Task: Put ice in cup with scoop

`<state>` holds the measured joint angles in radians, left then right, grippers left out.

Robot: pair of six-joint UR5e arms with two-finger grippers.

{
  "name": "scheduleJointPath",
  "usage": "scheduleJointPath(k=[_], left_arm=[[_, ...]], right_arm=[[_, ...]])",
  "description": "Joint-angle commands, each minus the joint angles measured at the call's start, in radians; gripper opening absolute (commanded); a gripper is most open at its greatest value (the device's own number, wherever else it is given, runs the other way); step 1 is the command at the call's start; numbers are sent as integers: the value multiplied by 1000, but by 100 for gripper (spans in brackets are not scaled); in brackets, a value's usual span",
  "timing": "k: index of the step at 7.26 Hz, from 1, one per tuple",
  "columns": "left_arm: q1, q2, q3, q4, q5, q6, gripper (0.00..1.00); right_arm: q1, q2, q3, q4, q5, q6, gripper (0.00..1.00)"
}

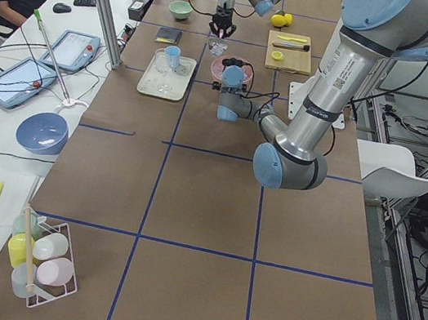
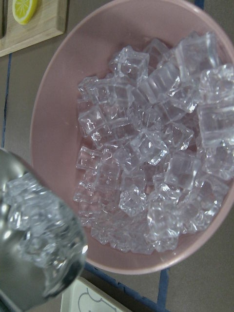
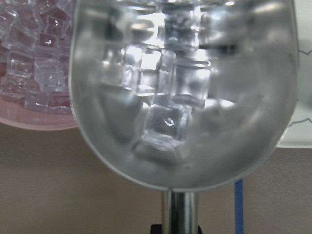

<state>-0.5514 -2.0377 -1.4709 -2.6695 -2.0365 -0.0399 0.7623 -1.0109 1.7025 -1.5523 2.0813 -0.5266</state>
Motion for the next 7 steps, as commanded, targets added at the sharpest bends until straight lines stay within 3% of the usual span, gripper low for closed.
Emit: scheduleJointPath(k=[1, 3, 5, 7], left_arm=[[-31, 66, -55, 11, -5, 0, 100], [-97, 143, -110, 10, 4, -3, 99], [-259, 191, -123, 82, -8, -64, 100], [-352, 221, -169, 147, 2, -64, 100]], right_arm=[[44, 0, 2, -9, 38, 34, 0], [103, 5, 5, -12, 94, 122, 0], [147, 9, 5, -15, 97, 207, 0], [176, 14, 23, -109, 99, 250, 0]])
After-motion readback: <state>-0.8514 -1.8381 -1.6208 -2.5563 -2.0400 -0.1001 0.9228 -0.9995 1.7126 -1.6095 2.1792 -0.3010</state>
